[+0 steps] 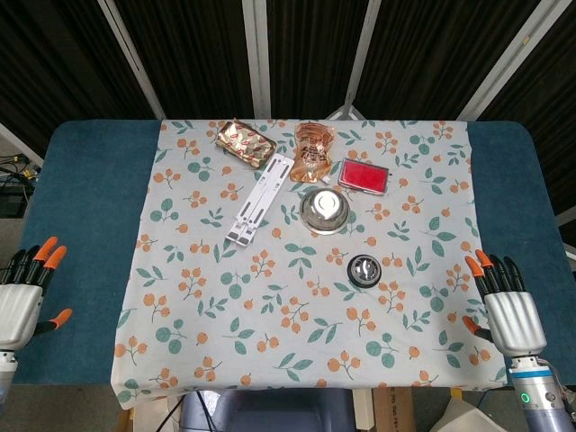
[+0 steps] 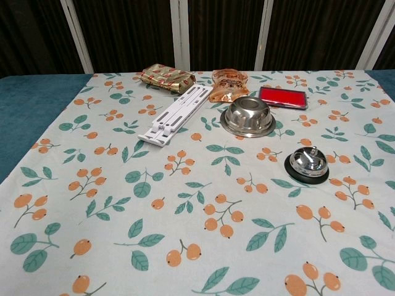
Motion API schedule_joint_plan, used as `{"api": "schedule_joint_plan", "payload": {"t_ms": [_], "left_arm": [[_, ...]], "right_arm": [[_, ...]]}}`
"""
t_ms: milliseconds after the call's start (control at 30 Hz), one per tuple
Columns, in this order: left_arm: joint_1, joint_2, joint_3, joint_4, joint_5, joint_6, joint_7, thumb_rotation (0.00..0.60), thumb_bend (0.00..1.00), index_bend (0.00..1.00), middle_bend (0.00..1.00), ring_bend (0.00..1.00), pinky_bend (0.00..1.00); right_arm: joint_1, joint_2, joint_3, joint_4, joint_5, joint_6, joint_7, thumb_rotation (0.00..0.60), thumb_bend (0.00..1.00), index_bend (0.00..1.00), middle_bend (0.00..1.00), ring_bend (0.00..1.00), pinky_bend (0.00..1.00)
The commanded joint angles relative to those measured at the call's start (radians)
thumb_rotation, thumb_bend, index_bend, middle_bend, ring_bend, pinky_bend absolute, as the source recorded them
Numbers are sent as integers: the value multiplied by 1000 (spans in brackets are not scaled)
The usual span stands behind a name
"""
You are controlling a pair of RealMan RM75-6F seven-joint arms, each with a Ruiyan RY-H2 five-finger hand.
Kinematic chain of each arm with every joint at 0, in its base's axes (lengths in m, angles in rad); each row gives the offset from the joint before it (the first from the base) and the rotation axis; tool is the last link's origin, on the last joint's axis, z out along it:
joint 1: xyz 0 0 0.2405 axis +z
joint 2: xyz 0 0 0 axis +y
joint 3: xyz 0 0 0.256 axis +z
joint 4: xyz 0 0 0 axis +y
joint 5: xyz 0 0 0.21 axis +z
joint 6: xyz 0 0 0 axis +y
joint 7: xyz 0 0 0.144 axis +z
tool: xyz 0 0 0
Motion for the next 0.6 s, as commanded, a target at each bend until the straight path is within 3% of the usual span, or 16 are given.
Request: {"api": "schedule_joint_plan", "payload": {"t_ms": [33, 467, 533, 600], "left_arm": [[0, 0, 0, -2, 1, 1, 2, 600, 0, 0, 0, 0, 0], [6, 1, -2, 2, 21, 29, -17, 600, 0, 0, 0, 0, 0], [7, 0, -2, 4, 21, 30, -20, 600, 0, 0, 0, 0, 0], [8, 0, -3, 6, 20, 31, -23, 600, 0, 0, 0, 0, 0]], "right_arm": [[0, 0, 0, 0, 0, 0, 0, 600, 210, 0, 0, 0, 0], [1, -1, -3, -10, -6, -2, 3, 600, 210, 0, 0, 0, 0], [4, -4, -5, -13, -10, -6, 2, 600, 252, 0, 0, 0, 0], [8, -7, -6, -14, -13, -12, -3, 600, 361, 0, 0, 0, 0]]}}
